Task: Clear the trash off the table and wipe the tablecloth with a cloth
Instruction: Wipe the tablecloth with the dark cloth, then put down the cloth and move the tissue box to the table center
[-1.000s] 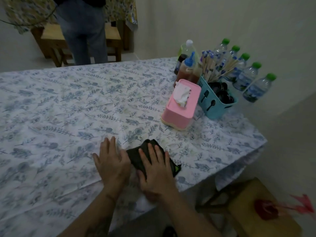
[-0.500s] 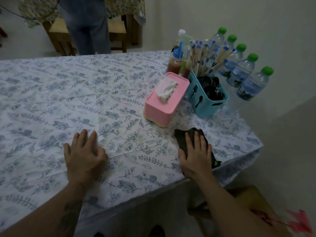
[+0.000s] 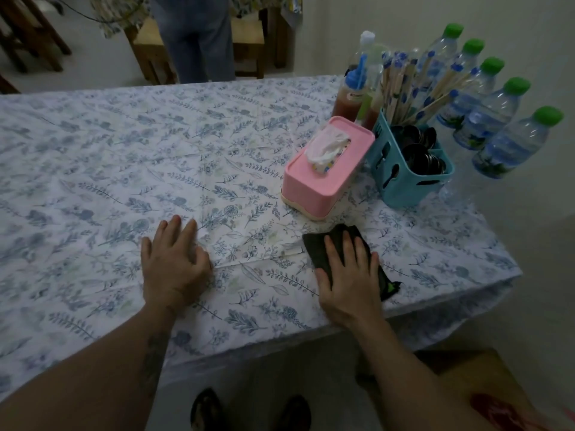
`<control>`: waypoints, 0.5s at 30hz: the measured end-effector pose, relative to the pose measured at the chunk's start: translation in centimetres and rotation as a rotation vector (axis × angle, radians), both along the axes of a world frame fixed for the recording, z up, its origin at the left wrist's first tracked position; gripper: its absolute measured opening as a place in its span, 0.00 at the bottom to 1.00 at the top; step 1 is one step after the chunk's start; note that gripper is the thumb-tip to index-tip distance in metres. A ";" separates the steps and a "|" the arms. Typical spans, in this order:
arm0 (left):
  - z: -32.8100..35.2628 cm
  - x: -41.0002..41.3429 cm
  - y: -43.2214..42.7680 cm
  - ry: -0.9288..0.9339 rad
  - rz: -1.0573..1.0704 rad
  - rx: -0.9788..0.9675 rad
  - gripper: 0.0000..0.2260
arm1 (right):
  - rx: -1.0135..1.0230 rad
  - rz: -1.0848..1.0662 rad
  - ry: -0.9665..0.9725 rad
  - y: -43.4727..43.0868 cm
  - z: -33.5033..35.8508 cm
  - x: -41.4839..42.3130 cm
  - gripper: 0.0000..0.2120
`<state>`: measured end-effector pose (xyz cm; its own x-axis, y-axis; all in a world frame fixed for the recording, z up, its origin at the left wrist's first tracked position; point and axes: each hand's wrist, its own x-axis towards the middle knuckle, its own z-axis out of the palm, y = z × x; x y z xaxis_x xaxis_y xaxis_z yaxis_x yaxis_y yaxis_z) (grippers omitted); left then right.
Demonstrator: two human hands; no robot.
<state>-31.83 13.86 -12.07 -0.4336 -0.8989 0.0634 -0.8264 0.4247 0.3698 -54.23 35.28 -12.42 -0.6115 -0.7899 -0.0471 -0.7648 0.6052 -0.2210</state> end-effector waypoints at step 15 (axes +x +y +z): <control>5.9 -2.9 -1.2 0.238 0.033 0.300 0.22 | 0.008 -0.208 -0.350 -1.5 6.1 -3.7 0.28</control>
<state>-34.77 12.70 -6.21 -0.4089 -0.9060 -0.1092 -0.7141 0.2432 0.6565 -57.97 33.80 -6.35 -0.7042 -0.6499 -0.2859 -0.5055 0.7417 -0.4409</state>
